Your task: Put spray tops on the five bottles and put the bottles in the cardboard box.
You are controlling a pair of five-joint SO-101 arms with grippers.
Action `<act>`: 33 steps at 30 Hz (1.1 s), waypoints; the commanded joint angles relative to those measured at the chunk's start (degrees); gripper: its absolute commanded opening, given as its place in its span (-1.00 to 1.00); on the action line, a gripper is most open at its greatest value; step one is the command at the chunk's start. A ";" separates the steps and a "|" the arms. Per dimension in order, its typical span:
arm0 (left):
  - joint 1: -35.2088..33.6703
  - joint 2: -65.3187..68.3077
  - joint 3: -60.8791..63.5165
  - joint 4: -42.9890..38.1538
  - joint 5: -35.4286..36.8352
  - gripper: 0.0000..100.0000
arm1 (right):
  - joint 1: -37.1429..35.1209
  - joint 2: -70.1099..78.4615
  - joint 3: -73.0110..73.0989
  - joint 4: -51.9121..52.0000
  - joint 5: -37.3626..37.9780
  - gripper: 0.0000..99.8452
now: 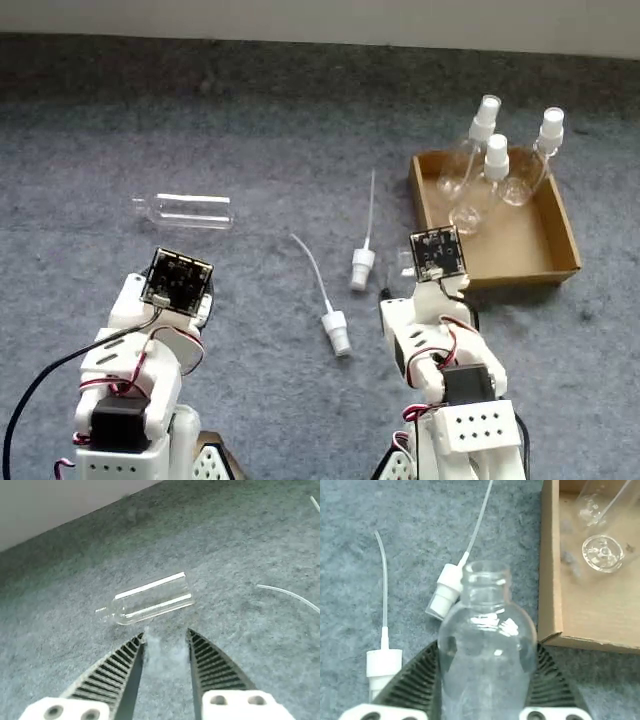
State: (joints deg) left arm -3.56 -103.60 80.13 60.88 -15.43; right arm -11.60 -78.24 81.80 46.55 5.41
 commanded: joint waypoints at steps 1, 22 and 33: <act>3.47 6.64 -9.01 2.64 -3.16 -0.79 | 0.48 -1.19 -0.48 -2.24 -0.53 -0.81; 25.63 71.60 -38.02 2.99 13.98 -0.78 | 0.75 -1.27 4.35 -6.29 -0.62 -0.81; 31.43 93.32 -51.91 2.64 36.66 -0.78 | 0.75 -1.27 4.97 -6.64 -0.53 -0.81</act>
State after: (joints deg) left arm 25.71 -15.34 34.86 63.60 16.40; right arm -11.60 -78.51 87.34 41.45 5.32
